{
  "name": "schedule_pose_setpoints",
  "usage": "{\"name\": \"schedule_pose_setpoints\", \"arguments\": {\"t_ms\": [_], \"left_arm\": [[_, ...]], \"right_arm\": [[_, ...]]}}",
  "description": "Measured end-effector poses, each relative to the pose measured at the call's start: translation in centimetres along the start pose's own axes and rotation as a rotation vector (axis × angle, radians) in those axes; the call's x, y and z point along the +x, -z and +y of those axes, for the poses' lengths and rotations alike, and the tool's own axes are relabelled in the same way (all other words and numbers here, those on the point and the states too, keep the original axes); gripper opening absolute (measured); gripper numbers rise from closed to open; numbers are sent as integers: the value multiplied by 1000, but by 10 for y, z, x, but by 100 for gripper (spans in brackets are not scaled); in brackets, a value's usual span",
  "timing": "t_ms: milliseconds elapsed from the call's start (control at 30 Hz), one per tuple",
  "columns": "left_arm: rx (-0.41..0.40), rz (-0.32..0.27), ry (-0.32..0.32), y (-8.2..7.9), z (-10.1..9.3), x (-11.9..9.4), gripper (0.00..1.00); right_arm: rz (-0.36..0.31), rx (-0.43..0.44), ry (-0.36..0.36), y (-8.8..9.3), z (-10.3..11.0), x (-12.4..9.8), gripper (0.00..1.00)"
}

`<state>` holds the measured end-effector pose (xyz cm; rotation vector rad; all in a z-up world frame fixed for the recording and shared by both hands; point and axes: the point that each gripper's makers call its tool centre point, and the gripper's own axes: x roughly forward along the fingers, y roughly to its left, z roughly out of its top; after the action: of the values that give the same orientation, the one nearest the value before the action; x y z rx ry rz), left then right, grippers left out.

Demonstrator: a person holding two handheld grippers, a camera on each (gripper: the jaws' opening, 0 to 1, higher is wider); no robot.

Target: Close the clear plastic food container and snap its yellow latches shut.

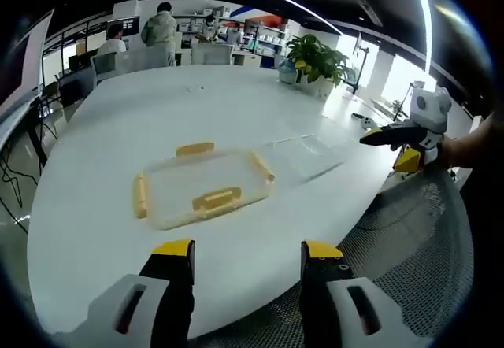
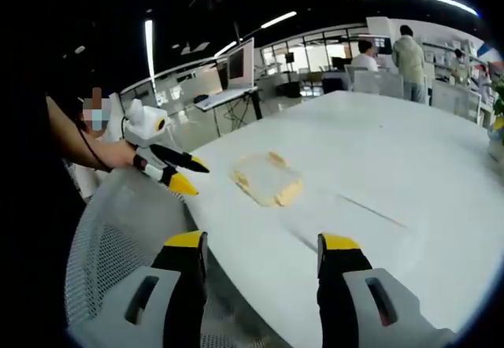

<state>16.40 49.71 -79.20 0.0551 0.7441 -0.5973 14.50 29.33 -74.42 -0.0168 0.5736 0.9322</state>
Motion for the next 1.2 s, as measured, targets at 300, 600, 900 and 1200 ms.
{"name": "schedule_pose_setpoints", "arguments": {"t_ms": [300, 600, 900, 1200], "left_arm": [[-5, 4, 9, 1, -1, 1, 48], [6, -3, -9, -3, 1, -2, 49], [62, -1, -9, -8, 0, -5, 51], [94, 8, 6, -10, 5, -5, 51]], "right_arm": [[8, -1, 0, 1, 0, 0, 54], [0, 1, -5, -3, 0, 0, 55], [-5, 2, -8, -8, 0, -2, 56], [2, -1, -8, -17, -2, 1, 56]]}}
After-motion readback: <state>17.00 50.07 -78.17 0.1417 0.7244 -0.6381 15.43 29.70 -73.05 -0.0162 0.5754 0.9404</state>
